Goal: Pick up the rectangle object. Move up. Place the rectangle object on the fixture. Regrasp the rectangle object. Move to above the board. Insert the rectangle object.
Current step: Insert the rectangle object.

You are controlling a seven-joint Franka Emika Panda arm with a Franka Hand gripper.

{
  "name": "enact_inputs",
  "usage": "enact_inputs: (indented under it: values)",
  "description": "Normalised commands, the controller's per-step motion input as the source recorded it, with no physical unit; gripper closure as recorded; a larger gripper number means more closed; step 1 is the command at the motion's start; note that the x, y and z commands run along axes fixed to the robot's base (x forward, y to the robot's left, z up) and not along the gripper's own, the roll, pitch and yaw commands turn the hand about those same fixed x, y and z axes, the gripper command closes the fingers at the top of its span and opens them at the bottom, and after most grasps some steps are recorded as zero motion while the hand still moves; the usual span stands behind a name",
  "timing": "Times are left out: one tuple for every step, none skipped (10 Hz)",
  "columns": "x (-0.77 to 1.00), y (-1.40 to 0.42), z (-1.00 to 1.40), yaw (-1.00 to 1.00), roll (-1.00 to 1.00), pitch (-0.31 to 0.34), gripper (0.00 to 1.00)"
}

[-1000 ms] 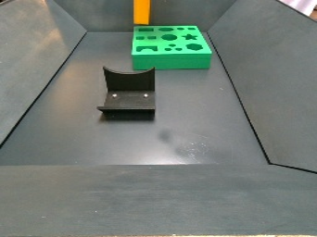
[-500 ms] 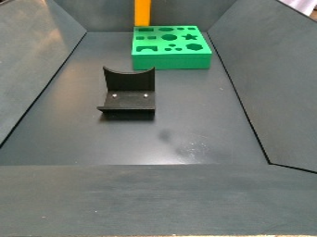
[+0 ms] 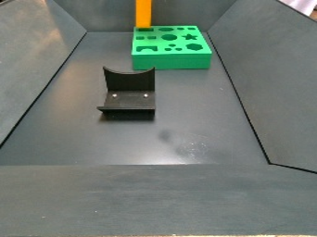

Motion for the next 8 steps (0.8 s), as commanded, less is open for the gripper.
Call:
enact_inputs:
  values:
    - [0.00, 0.00, -0.06, 0.03, 0.00, 0.000, 1.00]
    - [0.00, 0.00, -0.09, 0.03, 0.02, 0.000, 1.00]
    - [0.00, 0.00, -0.07, 0.00, 0.02, 0.000, 1.00]
    - [0.00, 0.00, -0.11, 0.00, 0.05, 0.034, 1.00]
    - [0.00, -0.02, -0.14, -0.03, 0.08, 0.076, 1.00]
    - [0.00, 0.00, -0.13, -0.01, 0.05, 0.069, 1.00]
    - [0.00, -0.03, -0.07, 0.00, 0.04, 0.046, 1.00]
    - [0.00, -0.09, -0.04, 0.00, 0.03, 0.027, 1.00]
